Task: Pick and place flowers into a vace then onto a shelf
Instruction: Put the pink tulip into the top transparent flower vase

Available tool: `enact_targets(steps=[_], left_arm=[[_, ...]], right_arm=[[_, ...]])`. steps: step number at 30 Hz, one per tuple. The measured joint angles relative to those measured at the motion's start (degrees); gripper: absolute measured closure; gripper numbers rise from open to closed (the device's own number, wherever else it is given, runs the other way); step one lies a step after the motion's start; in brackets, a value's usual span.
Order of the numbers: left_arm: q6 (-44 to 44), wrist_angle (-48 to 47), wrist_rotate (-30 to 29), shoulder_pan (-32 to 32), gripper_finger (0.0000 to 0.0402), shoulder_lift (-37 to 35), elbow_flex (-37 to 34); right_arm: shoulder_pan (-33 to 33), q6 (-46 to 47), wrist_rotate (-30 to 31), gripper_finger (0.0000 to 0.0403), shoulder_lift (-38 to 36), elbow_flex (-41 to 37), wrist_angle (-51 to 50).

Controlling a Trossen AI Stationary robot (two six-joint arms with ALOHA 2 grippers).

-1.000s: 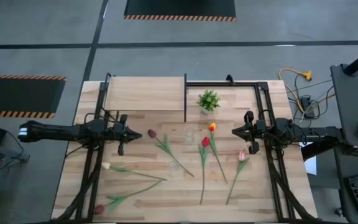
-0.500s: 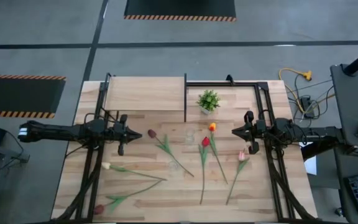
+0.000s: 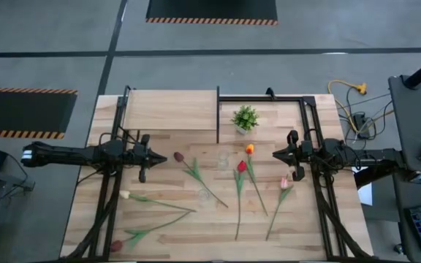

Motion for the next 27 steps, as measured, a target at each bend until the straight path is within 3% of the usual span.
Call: enact_targets(steps=[20,27], left_arm=[[0.0,0.0,0.3,0.0,0.0402,0.0,0.0],[0.0,0.0,0.3,0.0,0.0402,0.0,0.0]], right_arm=[[0.0,0.0,0.0,0.0374,0.0,0.0,0.0],[0.0,-8.3,0.1,0.0374,0.0,0.0,0.0]])
